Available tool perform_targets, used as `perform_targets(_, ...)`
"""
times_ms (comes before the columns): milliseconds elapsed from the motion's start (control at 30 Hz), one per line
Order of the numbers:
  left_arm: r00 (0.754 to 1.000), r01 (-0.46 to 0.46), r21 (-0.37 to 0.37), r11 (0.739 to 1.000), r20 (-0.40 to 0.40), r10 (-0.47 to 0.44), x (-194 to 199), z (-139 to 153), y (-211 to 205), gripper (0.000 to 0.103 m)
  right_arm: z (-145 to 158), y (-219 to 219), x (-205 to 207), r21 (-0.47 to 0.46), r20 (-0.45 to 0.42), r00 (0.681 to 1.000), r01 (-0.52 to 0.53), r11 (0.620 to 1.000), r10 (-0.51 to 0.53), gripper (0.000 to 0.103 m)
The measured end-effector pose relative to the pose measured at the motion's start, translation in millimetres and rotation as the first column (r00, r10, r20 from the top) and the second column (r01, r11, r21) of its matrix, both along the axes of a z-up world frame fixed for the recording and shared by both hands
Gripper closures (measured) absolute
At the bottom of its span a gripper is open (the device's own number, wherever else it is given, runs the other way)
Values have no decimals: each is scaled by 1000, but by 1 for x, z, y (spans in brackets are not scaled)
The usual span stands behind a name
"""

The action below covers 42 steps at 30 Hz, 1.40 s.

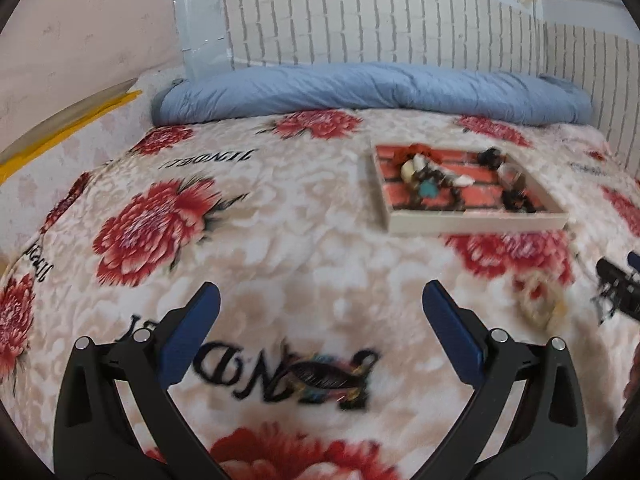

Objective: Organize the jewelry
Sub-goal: 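Move both open tools back from the tray toward the remaining items, then grasp the rainbow-beaded claw clip with the left tool while the right tool grasps the cream flower scrunchie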

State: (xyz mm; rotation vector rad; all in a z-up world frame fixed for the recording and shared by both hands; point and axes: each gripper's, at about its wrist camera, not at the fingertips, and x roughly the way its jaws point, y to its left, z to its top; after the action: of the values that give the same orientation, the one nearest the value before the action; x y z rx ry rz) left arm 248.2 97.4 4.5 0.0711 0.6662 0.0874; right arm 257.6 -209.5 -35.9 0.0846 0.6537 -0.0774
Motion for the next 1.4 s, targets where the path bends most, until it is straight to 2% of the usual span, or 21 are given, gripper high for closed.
perform_targets(133,999,-17,-13,1000,-32,16,-6,-26,12,5,-16,12,6,-12,-41,999,-4,1000,3,4)
perform_targets(200,999,-8,-20,1000,-51,7,-4,-34,15,5,-21,18,8,-48,-61,998,-8,999,5,4)
perform_targets(433,996,7,-23,1000,-84,-9,-5,-55,14,5,-28,25,15,-75,-93,996,-17,997,9,4)
perform_targets(733,991,24,-20,1000,-129,-26,-2,-66,10,5,-38,32,23,-94,-125,992,-25,995,13,4)
perform_targets(967,980,15,-88,996,-198,-33,8,-78,18,5,-42,34,26,-81,-135,991,-36,996,24,5)
perform_targets(1233,966,22,-69,997,-256,-39,20,-89,14,5,-46,41,32,-93,-157,987,-61,994,46,5)
perform_targets(1400,964,29,-60,998,-262,-43,23,-89,12,5,-50,43,36,-92,-183,982,-73,993,55,19)
